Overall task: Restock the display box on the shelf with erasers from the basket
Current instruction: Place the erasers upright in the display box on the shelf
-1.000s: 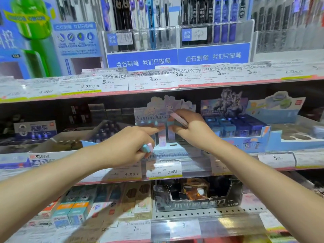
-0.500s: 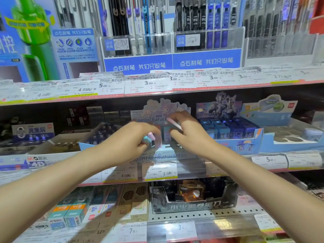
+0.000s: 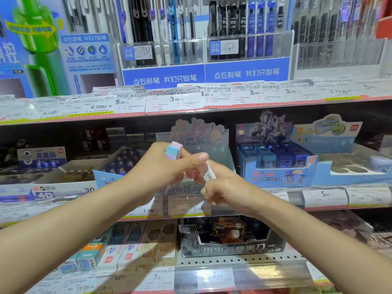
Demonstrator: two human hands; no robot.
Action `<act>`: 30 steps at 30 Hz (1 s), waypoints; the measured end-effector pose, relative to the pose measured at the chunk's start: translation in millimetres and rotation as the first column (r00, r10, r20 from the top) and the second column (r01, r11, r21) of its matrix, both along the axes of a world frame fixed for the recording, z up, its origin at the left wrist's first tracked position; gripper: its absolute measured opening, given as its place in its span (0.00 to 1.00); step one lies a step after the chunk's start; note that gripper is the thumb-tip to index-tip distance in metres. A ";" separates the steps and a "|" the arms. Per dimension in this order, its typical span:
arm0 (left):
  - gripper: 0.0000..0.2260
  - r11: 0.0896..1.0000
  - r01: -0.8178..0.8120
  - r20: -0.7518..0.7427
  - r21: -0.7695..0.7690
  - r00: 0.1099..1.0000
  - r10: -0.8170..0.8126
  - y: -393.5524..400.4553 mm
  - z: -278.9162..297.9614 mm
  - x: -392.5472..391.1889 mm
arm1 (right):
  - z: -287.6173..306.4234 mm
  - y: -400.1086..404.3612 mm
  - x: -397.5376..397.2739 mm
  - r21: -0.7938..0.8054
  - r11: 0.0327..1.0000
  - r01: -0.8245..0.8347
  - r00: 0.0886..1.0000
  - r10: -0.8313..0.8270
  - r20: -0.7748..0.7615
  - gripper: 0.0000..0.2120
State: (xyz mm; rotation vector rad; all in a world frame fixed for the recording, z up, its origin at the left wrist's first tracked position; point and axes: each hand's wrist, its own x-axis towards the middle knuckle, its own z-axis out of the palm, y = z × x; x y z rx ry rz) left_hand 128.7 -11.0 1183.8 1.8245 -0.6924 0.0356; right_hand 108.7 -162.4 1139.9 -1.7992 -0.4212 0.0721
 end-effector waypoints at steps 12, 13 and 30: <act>0.07 0.953 0.085 -0.014 0.291 0.996 -0.085 16.6 19.8 5.1 | 16.3 -15.3 -4.5 0.017 0.996 -0.087 0.994 0.088 -0.060 0.16; 0.05 0.943 0.098 -0.016 0.319 0.995 -0.098 17.0 21.5 4.4 | 15.7 -15.5 -4.4 -0.010 0.997 -0.078 0.996 0.077 -0.044 0.12; 0.20 0.718 -0.326 0.632 0.615 0.749 -0.201 22.5 -0.7 28.7 | 21.8 -20.8 32.0 -0.192 0.819 0.541 0.718 -0.331 0.612 0.13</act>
